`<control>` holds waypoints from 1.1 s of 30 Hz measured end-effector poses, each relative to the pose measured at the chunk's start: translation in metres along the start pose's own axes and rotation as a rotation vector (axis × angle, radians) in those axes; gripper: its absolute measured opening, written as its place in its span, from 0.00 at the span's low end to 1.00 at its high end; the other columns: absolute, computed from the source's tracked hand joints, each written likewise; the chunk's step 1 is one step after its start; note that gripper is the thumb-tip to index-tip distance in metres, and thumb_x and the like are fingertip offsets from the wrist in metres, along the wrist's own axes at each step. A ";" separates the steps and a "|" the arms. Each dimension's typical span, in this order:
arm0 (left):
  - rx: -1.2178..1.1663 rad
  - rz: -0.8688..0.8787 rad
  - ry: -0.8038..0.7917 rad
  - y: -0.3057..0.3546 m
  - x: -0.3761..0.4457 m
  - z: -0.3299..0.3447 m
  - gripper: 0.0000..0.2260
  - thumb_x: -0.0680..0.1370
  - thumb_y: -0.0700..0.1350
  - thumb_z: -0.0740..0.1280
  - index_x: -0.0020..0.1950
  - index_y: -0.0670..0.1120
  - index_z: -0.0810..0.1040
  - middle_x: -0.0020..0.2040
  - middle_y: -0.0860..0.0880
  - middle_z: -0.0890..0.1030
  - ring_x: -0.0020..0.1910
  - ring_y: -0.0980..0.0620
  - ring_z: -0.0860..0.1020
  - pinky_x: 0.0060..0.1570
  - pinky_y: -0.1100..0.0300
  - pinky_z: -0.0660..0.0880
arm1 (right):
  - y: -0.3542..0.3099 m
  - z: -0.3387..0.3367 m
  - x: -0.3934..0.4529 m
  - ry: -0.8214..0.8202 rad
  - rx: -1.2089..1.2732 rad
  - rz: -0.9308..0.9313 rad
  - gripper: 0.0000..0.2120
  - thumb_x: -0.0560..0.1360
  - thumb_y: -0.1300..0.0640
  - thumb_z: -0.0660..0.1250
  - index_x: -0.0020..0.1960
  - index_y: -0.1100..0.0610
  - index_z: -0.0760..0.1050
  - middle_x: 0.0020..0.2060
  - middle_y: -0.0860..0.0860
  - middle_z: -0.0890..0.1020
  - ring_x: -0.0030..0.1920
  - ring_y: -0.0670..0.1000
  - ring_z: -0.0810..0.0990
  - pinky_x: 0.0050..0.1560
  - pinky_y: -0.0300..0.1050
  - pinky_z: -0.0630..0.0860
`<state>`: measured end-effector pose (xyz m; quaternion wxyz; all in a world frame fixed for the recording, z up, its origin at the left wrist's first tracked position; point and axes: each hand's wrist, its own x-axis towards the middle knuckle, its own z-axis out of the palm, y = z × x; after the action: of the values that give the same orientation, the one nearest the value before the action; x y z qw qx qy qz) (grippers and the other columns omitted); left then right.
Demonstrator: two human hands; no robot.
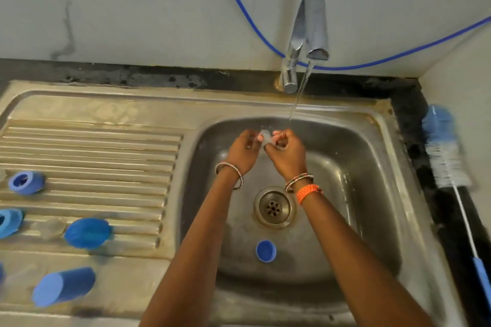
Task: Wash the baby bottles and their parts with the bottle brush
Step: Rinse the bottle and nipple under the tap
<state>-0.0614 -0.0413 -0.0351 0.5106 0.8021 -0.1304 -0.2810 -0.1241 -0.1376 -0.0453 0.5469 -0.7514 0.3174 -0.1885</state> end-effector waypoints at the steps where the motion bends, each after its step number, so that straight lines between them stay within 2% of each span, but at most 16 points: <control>1: -0.099 -0.009 -0.047 0.010 -0.001 0.008 0.06 0.82 0.45 0.59 0.54 0.44 0.72 0.49 0.41 0.79 0.49 0.43 0.79 0.45 0.51 0.77 | -0.006 -0.010 0.003 -0.038 0.020 -0.021 0.10 0.72 0.62 0.71 0.40 0.53 0.70 0.39 0.49 0.78 0.39 0.42 0.76 0.42 0.31 0.73; 2: -0.209 -0.027 -0.067 0.018 -0.001 0.015 0.04 0.82 0.44 0.58 0.51 0.45 0.71 0.46 0.44 0.79 0.44 0.47 0.79 0.41 0.54 0.78 | -0.011 -0.017 0.004 -0.087 0.036 -0.024 0.11 0.73 0.61 0.70 0.40 0.51 0.69 0.40 0.50 0.79 0.41 0.44 0.78 0.44 0.34 0.75; 4: -0.356 -0.026 -0.032 0.027 0.000 0.024 0.03 0.81 0.40 0.60 0.48 0.46 0.72 0.41 0.46 0.80 0.39 0.52 0.79 0.39 0.56 0.79 | -0.014 -0.026 0.009 -0.156 0.073 -0.012 0.09 0.74 0.63 0.69 0.44 0.53 0.69 0.42 0.52 0.80 0.43 0.48 0.79 0.45 0.40 0.77; 7: -0.404 0.012 -0.006 0.027 -0.001 0.026 0.07 0.77 0.33 0.65 0.45 0.45 0.74 0.34 0.49 0.81 0.30 0.59 0.79 0.34 0.63 0.78 | -0.013 -0.037 0.016 -0.227 0.300 0.106 0.12 0.73 0.69 0.66 0.52 0.57 0.71 0.46 0.55 0.80 0.48 0.51 0.79 0.50 0.42 0.78; 8: -0.432 0.004 -0.009 0.027 -0.002 0.026 0.07 0.76 0.33 0.66 0.44 0.44 0.74 0.35 0.48 0.81 0.29 0.59 0.79 0.33 0.65 0.78 | -0.014 -0.040 0.019 -0.239 0.340 0.146 0.11 0.74 0.69 0.65 0.53 0.58 0.73 0.46 0.55 0.81 0.49 0.52 0.80 0.52 0.44 0.78; 10: -0.515 -0.052 -0.001 0.026 -0.006 0.026 0.07 0.75 0.33 0.67 0.48 0.43 0.72 0.38 0.44 0.80 0.29 0.57 0.80 0.35 0.63 0.78 | -0.014 -0.046 0.024 -0.258 0.203 0.119 0.08 0.74 0.66 0.65 0.53 0.60 0.77 0.46 0.54 0.82 0.49 0.51 0.80 0.52 0.45 0.78; 13: -0.687 -0.202 0.009 0.028 -0.010 0.028 0.10 0.77 0.39 0.67 0.56 0.41 0.69 0.38 0.41 0.81 0.31 0.52 0.81 0.40 0.58 0.80 | -0.018 -0.056 0.026 -0.310 0.033 0.038 0.05 0.74 0.64 0.67 0.49 0.62 0.78 0.39 0.50 0.80 0.40 0.46 0.78 0.44 0.38 0.76; 15: -0.765 -0.296 0.017 0.033 -0.011 0.028 0.11 0.79 0.44 0.65 0.57 0.40 0.70 0.36 0.41 0.83 0.31 0.50 0.82 0.41 0.56 0.81 | -0.023 -0.059 0.027 -0.370 -0.021 0.011 0.02 0.75 0.63 0.67 0.45 0.61 0.78 0.35 0.50 0.78 0.36 0.45 0.75 0.38 0.35 0.74; 16: -0.764 -0.315 0.026 0.036 -0.011 0.029 0.10 0.79 0.44 0.64 0.56 0.39 0.71 0.36 0.42 0.82 0.30 0.50 0.82 0.39 0.57 0.81 | -0.026 -0.060 0.027 -0.398 -0.068 -0.002 0.05 0.75 0.60 0.67 0.41 0.59 0.77 0.32 0.49 0.76 0.33 0.44 0.73 0.35 0.34 0.72; 18: -0.743 -0.309 0.036 0.043 -0.010 0.032 0.07 0.81 0.42 0.62 0.49 0.38 0.73 0.31 0.45 0.80 0.27 0.53 0.80 0.35 0.60 0.81 | -0.027 -0.054 0.026 -0.396 -0.170 -0.039 0.17 0.76 0.53 0.66 0.30 0.55 0.72 0.24 0.47 0.71 0.26 0.43 0.67 0.31 0.36 0.67; 20: -0.717 -0.274 0.017 0.050 -0.010 0.037 0.10 0.81 0.40 0.60 0.42 0.39 0.74 0.24 0.49 0.76 0.24 0.56 0.77 0.34 0.62 0.80 | -0.030 -0.049 0.023 -0.294 -0.188 -0.050 0.23 0.78 0.50 0.63 0.26 0.53 0.69 0.21 0.46 0.70 0.25 0.45 0.68 0.32 0.40 0.67; 22: -0.723 -0.216 -0.020 0.055 -0.013 0.041 0.11 0.81 0.37 0.58 0.41 0.39 0.74 0.26 0.48 0.74 0.26 0.55 0.75 0.33 0.63 0.79 | -0.034 -0.046 0.021 -0.165 -0.228 -0.059 0.23 0.80 0.50 0.59 0.27 0.52 0.71 0.23 0.46 0.74 0.27 0.45 0.73 0.34 0.41 0.69; 24: -0.783 -0.160 -0.049 0.055 -0.016 0.042 0.09 0.80 0.33 0.57 0.46 0.38 0.76 0.34 0.45 0.75 0.33 0.52 0.75 0.35 0.63 0.78 | -0.038 -0.045 0.022 -0.118 -0.263 -0.076 0.21 0.81 0.50 0.58 0.31 0.53 0.73 0.26 0.46 0.74 0.29 0.45 0.72 0.33 0.42 0.68; 27: -0.866 -0.095 -0.035 0.049 -0.016 0.040 0.09 0.80 0.32 0.58 0.55 0.36 0.76 0.46 0.42 0.80 0.44 0.50 0.79 0.43 0.62 0.79 | -0.037 -0.044 0.023 -0.252 -0.121 0.001 0.14 0.81 0.53 0.58 0.45 0.59 0.79 0.36 0.52 0.80 0.40 0.51 0.78 0.45 0.47 0.76; 30: -0.861 -0.125 0.047 0.044 -0.015 0.036 0.07 0.80 0.35 0.60 0.52 0.37 0.77 0.43 0.43 0.80 0.39 0.53 0.80 0.41 0.64 0.80 | -0.032 -0.045 0.019 -0.375 0.025 0.066 0.08 0.79 0.59 0.62 0.53 0.59 0.80 0.46 0.57 0.83 0.49 0.53 0.80 0.54 0.49 0.77; 33: -0.770 -0.158 0.092 0.044 -0.017 0.035 0.06 0.79 0.37 0.63 0.44 0.41 0.78 0.35 0.46 0.81 0.32 0.54 0.79 0.37 0.64 0.79 | -0.031 -0.044 0.016 -0.300 0.095 0.074 0.04 0.76 0.59 0.67 0.46 0.55 0.81 0.46 0.60 0.84 0.49 0.56 0.82 0.53 0.51 0.78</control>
<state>-0.0918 -0.0788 -0.0017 0.7563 0.5711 0.0696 -0.3113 -0.1317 -0.1732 -0.0027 0.6298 -0.7321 0.2501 -0.0687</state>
